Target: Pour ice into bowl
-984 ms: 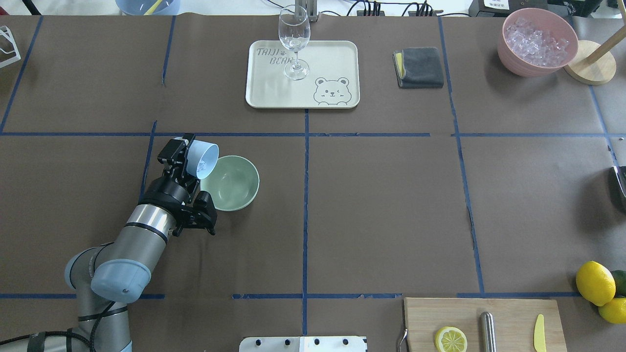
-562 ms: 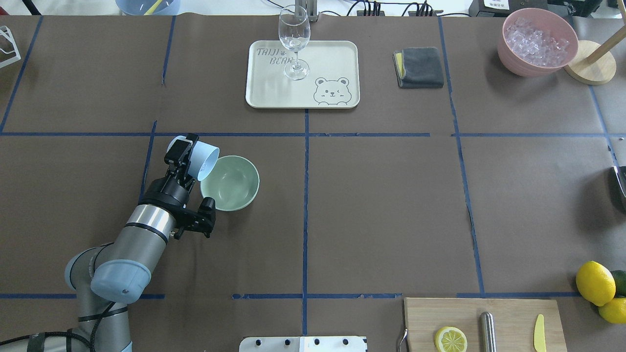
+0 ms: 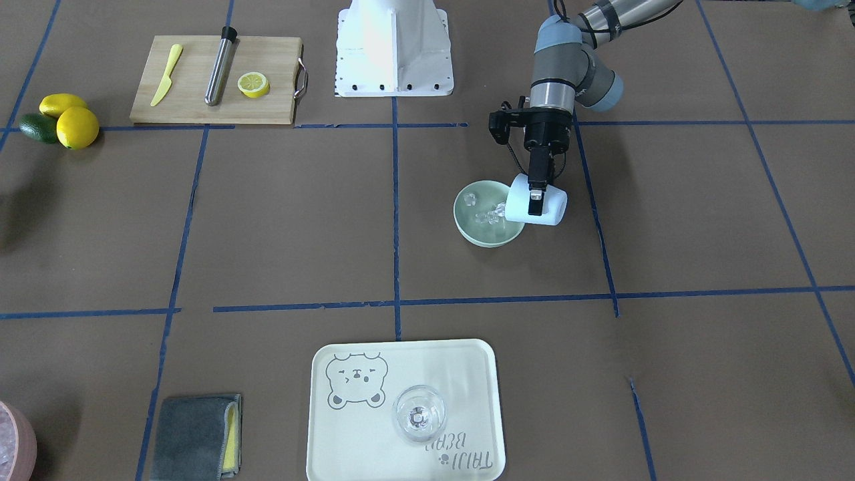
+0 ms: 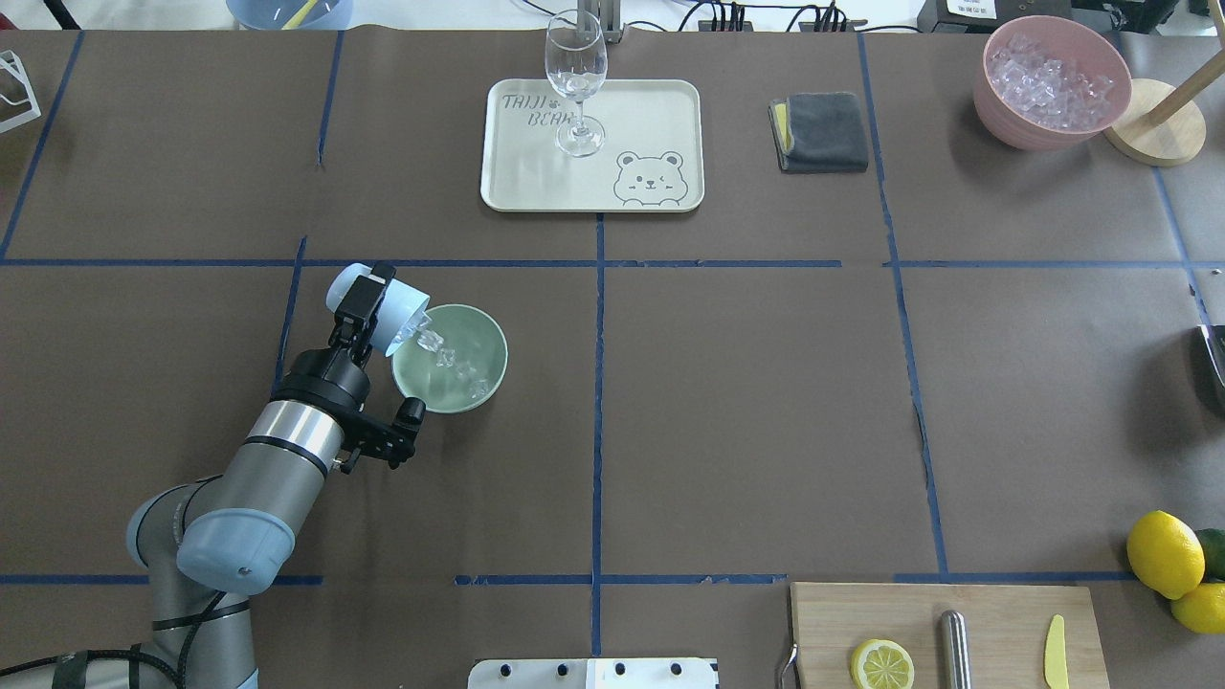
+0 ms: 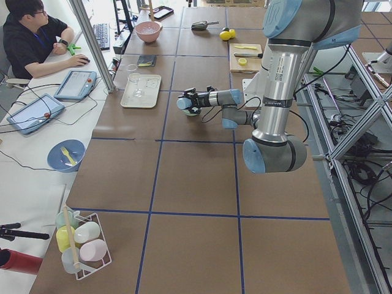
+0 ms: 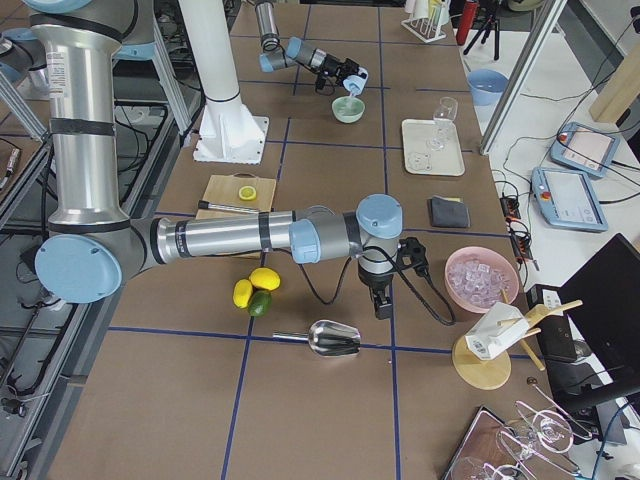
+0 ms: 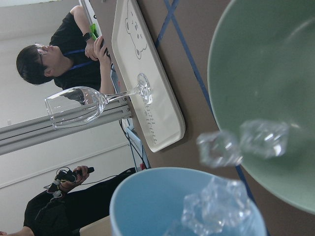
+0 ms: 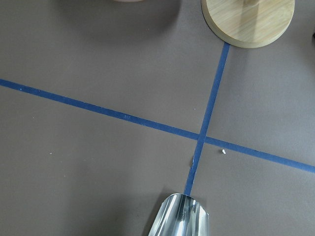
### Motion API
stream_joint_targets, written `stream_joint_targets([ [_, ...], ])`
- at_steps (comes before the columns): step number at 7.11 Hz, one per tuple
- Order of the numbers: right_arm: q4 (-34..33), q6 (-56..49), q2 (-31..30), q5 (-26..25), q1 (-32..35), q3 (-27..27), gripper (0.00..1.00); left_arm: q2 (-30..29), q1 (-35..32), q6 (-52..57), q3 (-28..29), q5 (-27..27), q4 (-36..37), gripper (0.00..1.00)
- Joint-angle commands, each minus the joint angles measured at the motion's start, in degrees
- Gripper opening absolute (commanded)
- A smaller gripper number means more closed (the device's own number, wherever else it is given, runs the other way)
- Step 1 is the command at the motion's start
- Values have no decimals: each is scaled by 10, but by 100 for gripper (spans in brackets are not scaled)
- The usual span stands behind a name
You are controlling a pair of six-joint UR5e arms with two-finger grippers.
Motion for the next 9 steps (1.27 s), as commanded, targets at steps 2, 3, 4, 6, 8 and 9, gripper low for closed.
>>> stream_joint_targets([
  [2,-1,0,0,0,0,0,100,0,0,6,0,0,0,0],
  [3,0,0,-1,0,0,0,100,0,0,6,0,0,0,0],
  [4,0,0,-2,0,0,0,100,1,0,6,-1,0,0,0],
  [6,0,0,-3,0,0,0,100,1,0,5,-21,-2,-17,0],
  [8,0,0,-5,0,0,0,100,12,0,-54,-40,-35,-88,0],
  [9,0,0,-5,0,0,0,100,20,-1,-173,-39,-72,-98,0],
])
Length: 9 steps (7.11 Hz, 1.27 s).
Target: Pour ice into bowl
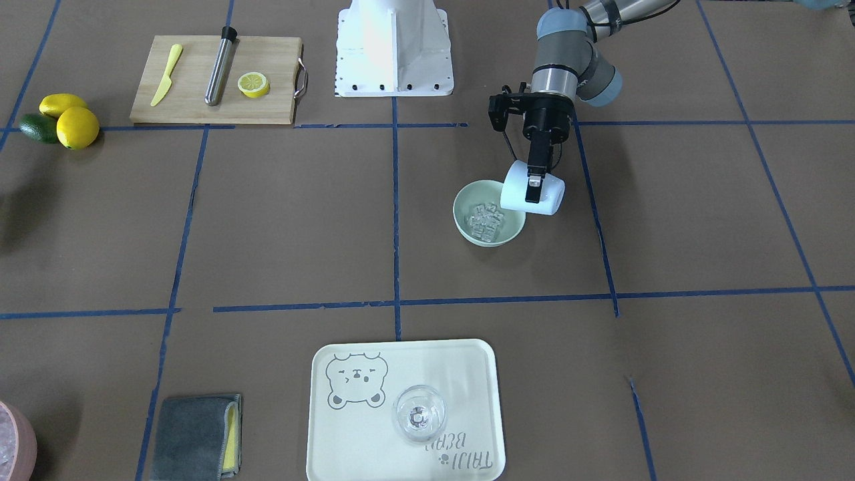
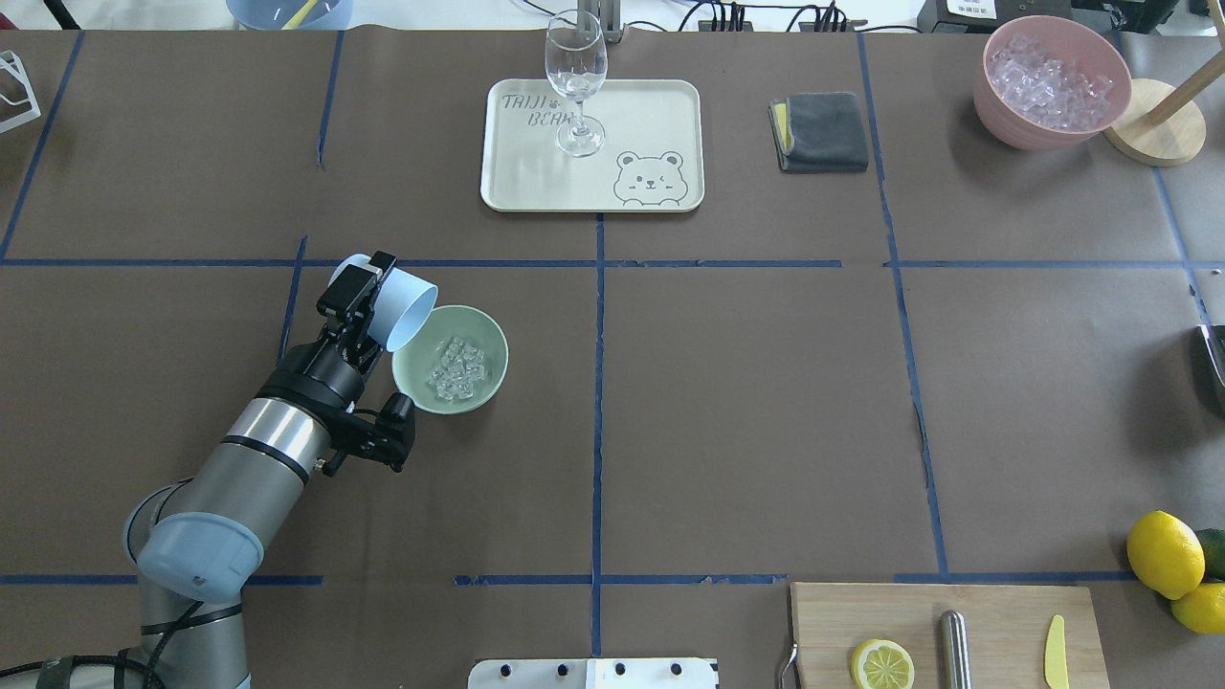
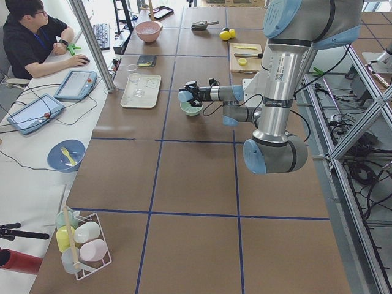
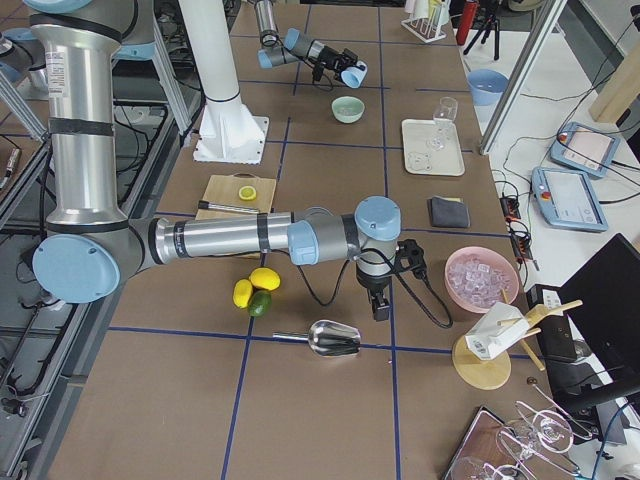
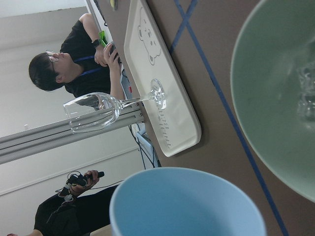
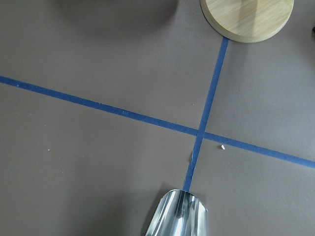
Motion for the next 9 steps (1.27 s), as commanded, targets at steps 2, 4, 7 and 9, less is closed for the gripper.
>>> stream_joint_targets([
  [2,0,0,0,0,1,0,100,11,-1,-356,-3,-80,-36,0],
  [4,0,0,0,0,2,0,100,13,-1,-413,1,-79,-38,0],
  [7,0,0,0,0,2,0,100,27,-2,-684,6,-51,-77,0],
  [9,0,0,-1,1,2,1,100,61,-6,-842,-1,-52,-78,0],
])
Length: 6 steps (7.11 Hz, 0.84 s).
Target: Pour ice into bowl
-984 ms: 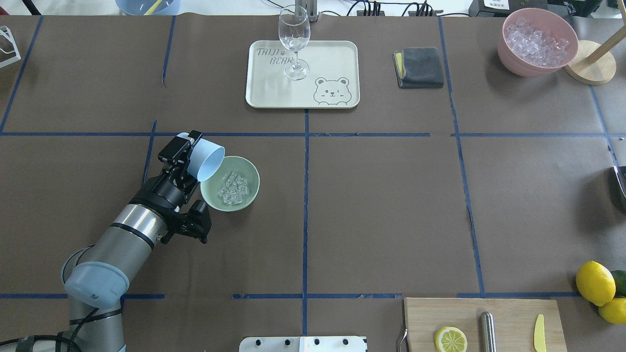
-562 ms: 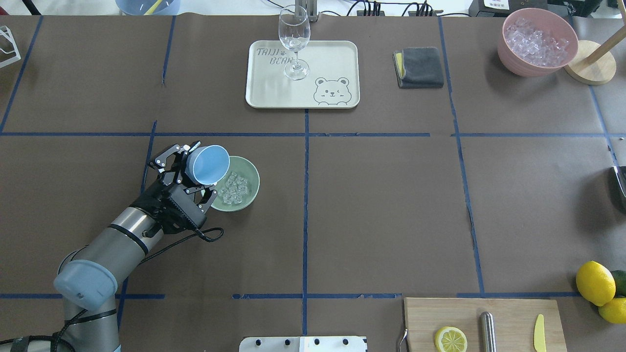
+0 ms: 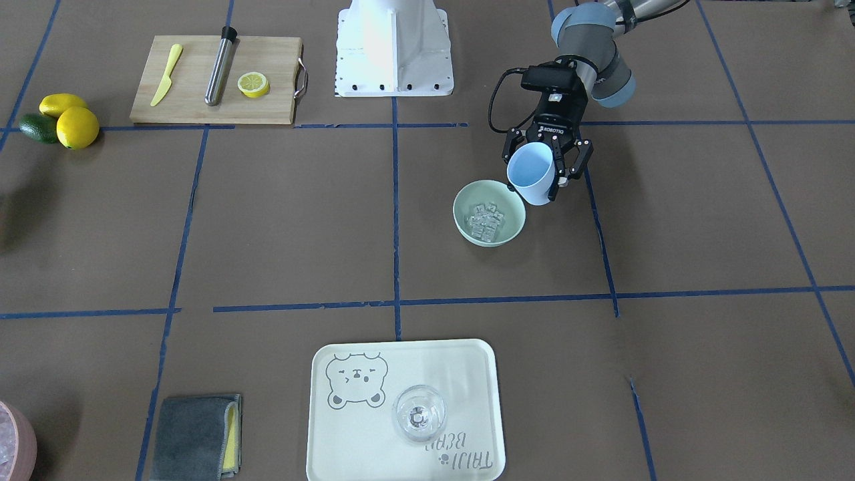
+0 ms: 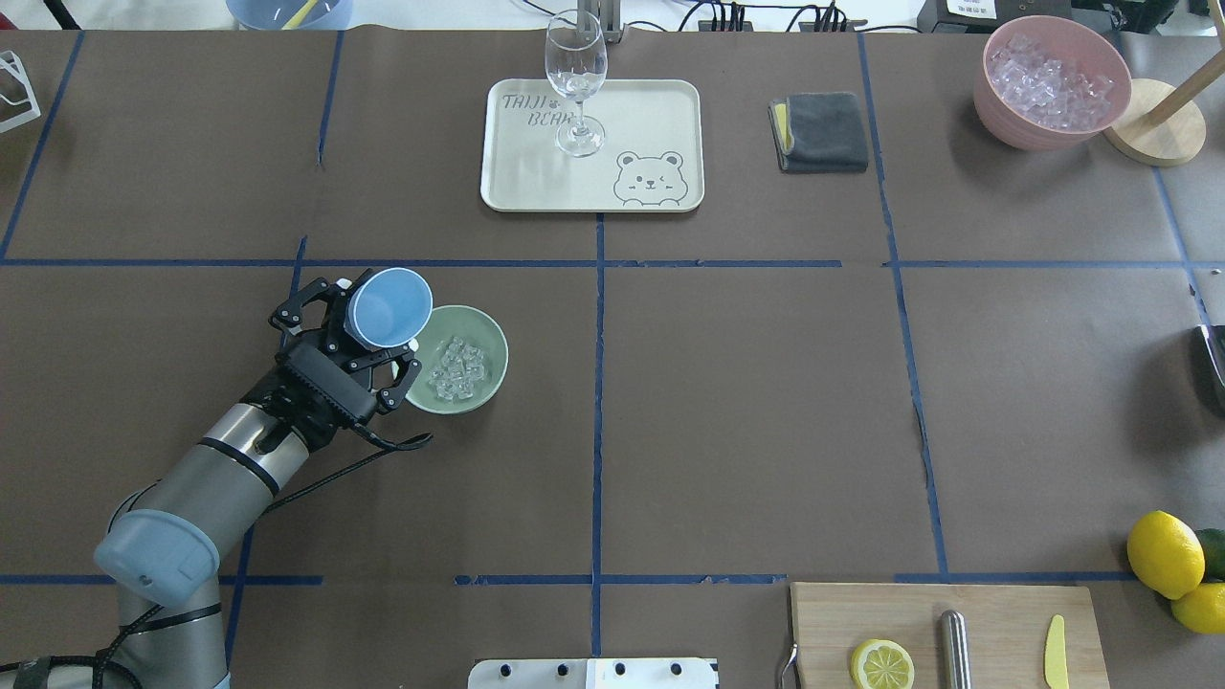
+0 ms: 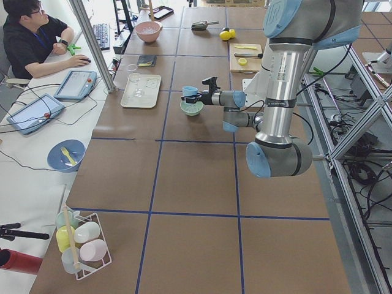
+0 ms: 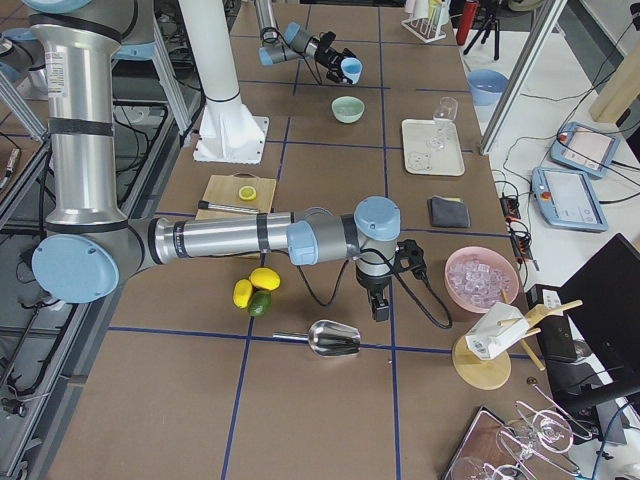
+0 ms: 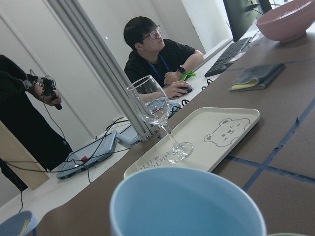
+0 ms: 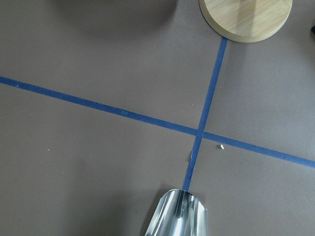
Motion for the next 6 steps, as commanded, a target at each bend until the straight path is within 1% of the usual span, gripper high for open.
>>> stream_joint_targets([
  [1,0,0,-1,0,0,0,100,48,-3,-218,-3,3,-4,0],
  [2,0,0,-1,-1,0,0,100,77,-8,-273,-3,5,-4,0],
  [3,0,0,-1,0,0,0,100,119,-23,-329,-3,5,-4,0],
  [4,0,0,-1,0,0,0,100,158,-34,-354,2,18,-4,0],
  [5,0,0,-1,0,0,0,100,179,-36,-394,15,49,-4,0],
  [6,0,0,-1,0,0,0,100,182,-39,-446,50,76,-4,0],
])
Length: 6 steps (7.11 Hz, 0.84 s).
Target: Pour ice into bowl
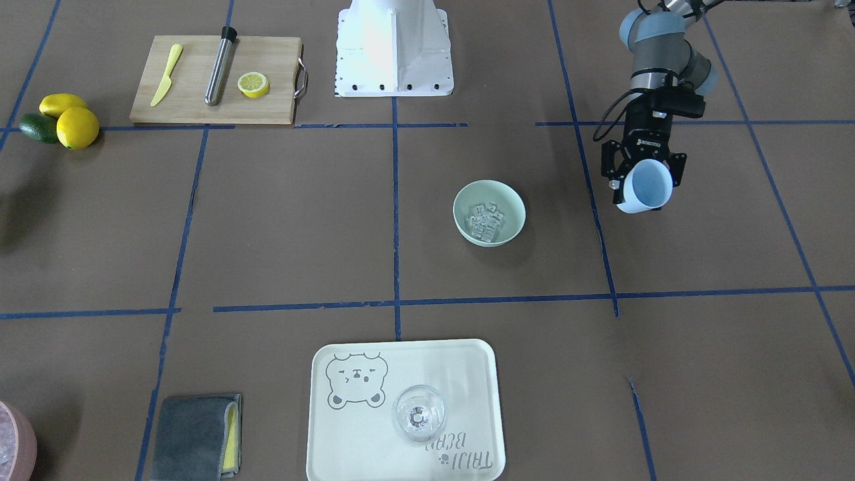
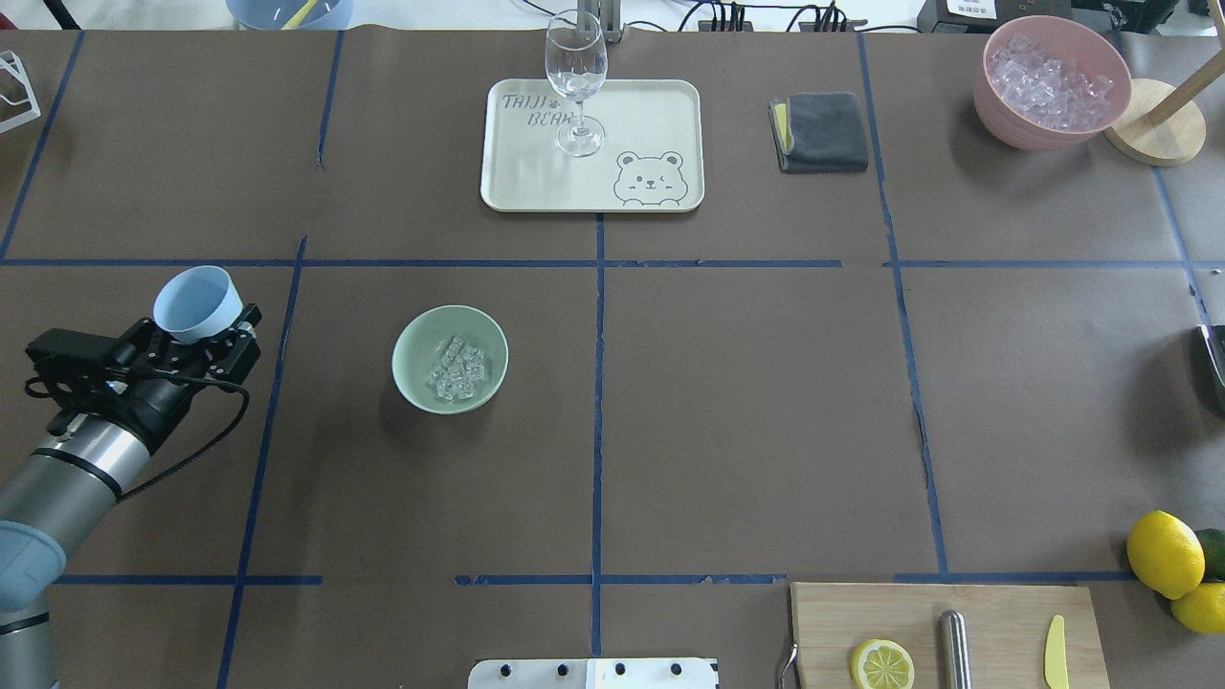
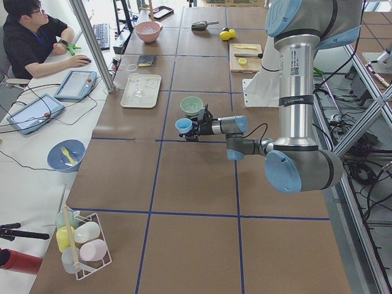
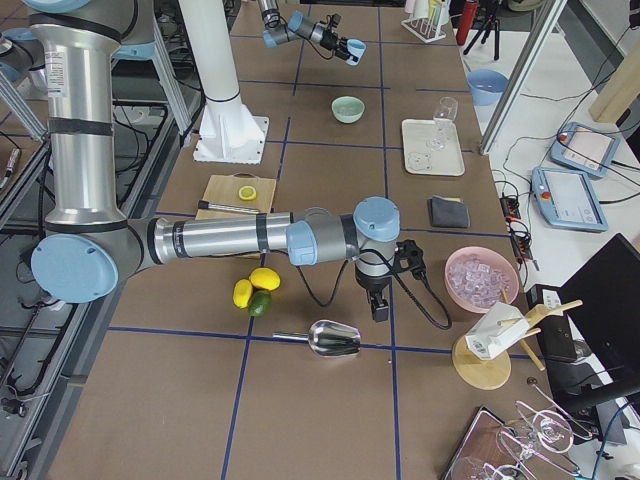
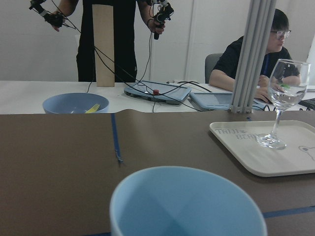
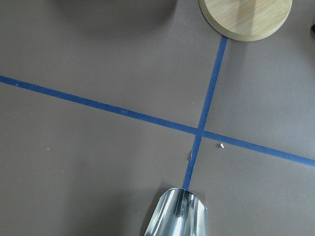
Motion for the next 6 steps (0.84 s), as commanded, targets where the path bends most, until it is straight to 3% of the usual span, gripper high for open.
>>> stream_joint_targets([
  [1,0,0,1,0,0,0,100,14,-5,-76,50,54,0,0],
  [6,1,0,1,-1,1,0,100,6,-3,-140,136,76,-1,0],
])
